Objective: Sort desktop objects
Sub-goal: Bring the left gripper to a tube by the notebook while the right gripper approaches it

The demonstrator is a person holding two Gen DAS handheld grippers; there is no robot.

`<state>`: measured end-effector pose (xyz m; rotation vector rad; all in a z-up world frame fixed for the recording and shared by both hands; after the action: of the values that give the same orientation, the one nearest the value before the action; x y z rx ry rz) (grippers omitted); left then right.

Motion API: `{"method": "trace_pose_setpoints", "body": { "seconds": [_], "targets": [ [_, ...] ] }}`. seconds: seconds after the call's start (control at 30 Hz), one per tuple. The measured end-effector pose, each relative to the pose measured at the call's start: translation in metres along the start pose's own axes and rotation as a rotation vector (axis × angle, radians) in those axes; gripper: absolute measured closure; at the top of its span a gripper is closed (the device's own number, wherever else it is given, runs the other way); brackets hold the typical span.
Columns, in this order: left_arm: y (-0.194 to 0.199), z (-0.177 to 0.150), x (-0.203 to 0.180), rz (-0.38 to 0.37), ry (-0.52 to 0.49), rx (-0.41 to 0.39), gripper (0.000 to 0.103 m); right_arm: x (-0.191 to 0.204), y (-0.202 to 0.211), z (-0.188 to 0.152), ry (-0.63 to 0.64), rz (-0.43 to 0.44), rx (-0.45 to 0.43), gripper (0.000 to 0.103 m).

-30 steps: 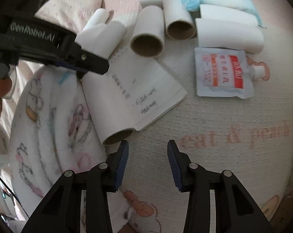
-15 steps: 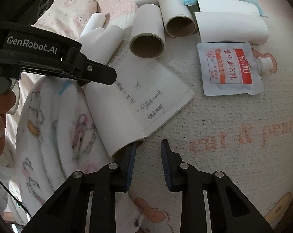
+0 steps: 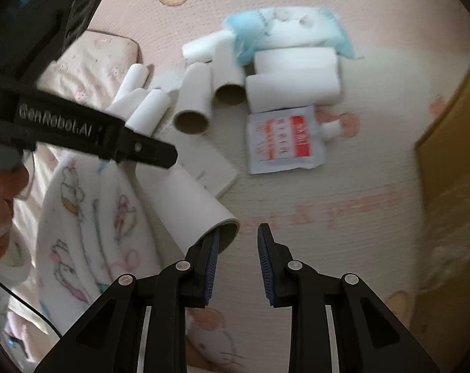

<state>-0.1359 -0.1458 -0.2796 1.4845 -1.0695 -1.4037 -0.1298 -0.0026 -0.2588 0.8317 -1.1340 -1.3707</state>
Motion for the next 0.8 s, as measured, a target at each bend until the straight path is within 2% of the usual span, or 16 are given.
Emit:
{"method": "trace_pose_setpoints", "body": {
  "seconds": [0.1,0.27,0.43,0.57,0.67,0.8],
  "targets": [
    [-0.007,0.006,-0.02,0.002,-0.025,-0.018,0.062,-0.013,0.004,0.003,-0.005,-0.043,-0.014,0.08],
    [-0.024,0.012,-0.046,-0.036,-0.072,-0.033,0.062,-0.028,-0.002,-0.012,-0.073,-0.049,0.014,0.08],
    [-0.051,0.012,-0.047,-0.047,0.014,0.004,0.062,-0.054,-0.011,-0.029,-0.137,-0.061,0.056,0.079],
    [-0.046,0.005,-0.047,-0.057,0.062,-0.085,0.061,-0.062,-0.007,-0.034,-0.164,-0.03,0.048,0.079],
    [-0.027,-0.001,-0.039,-0.052,0.103,-0.159,0.061,-0.066,-0.001,-0.037,-0.148,-0.032,0.048,0.079],
    [-0.009,-0.014,-0.035,-0.052,0.153,-0.219,0.061,-0.07,0.011,-0.036,-0.152,-0.013,0.033,0.079]
  ]
}}
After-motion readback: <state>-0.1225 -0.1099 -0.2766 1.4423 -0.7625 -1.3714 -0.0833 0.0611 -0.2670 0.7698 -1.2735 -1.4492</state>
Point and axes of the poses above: each gripper's, at about its wrist camera, not at the fingertips, and y roughly against the way its jaws point, x to its left, z to its top, the point moved 3 cm from there along -y, roughly the way its jaws point, and after that the axes turned 5 degrees about -z, right-handed, at the moved point
